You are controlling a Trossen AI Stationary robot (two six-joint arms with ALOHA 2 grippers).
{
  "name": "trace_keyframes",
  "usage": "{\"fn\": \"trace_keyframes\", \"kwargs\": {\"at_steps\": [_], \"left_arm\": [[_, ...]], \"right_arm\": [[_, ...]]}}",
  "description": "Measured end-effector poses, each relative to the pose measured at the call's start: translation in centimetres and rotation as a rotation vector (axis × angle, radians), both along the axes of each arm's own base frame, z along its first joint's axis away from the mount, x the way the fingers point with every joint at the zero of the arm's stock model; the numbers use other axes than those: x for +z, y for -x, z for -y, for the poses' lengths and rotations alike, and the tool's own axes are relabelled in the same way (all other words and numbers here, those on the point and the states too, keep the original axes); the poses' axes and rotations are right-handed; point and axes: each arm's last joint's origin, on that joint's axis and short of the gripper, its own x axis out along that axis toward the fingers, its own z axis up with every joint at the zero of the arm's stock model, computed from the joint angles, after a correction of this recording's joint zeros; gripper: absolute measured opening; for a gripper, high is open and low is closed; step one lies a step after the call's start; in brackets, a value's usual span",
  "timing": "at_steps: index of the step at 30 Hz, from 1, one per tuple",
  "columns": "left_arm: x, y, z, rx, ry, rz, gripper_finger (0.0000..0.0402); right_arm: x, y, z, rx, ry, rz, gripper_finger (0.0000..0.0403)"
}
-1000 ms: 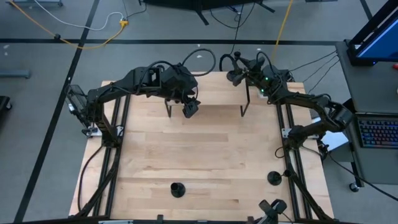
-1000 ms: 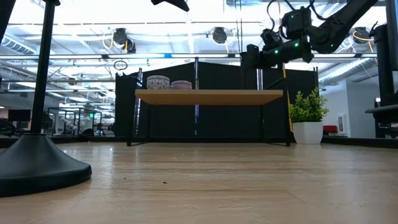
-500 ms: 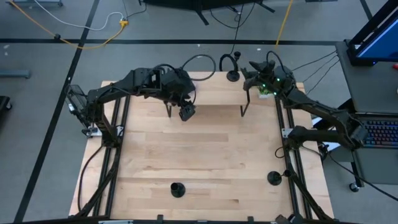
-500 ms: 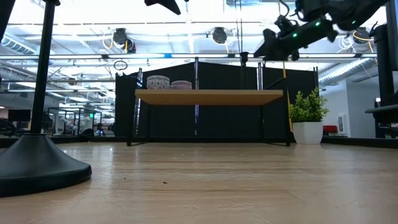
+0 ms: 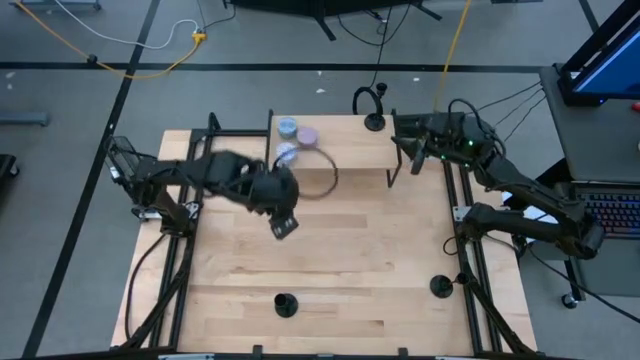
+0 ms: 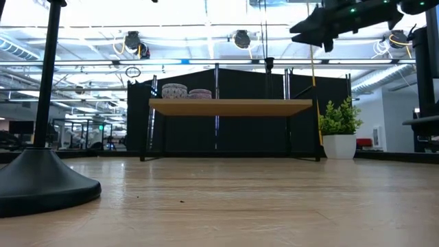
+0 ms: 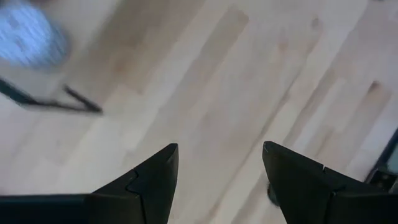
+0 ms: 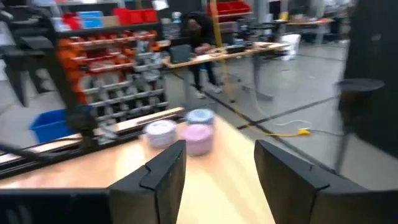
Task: Pick & Place candle stick holders
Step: Put the left black candlestick holder on the shelf
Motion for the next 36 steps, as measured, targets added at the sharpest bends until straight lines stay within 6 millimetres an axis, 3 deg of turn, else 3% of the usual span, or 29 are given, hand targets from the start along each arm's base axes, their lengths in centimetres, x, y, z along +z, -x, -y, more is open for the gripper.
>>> {"fn": "trace_keyframes", "kwargs": {"at_steps": [7, 14, 25, 36], "left_arm": [[-4.0, 0.5, 4.8, -0.011, 0.118, -0.176, 0.0241], [-7.3, 1.5, 7.7, 0.025, 0.195, -0.321, 0.0241], [-7.6, 0.6, 10.6, -0.013, 0.274, -0.159, 0.0241], [-7.3, -0.1, 11.2, -0.039, 0.326, -0.074, 0.0241]], "right_arm": [[-2.0, 0.4, -1.8, 0.066, -0.068, 0.018, 0.0177], [-3.3, 0.8, -2.9, 0.104, -0.071, 0.026, 0.0177], [-6.9, 2.0, -4.1, 0.135, -0.014, 0.145, 0.0165], [-11.3, 3.5, -5.0, 0.151, -0.089, 0.280, 0.0159]]}}
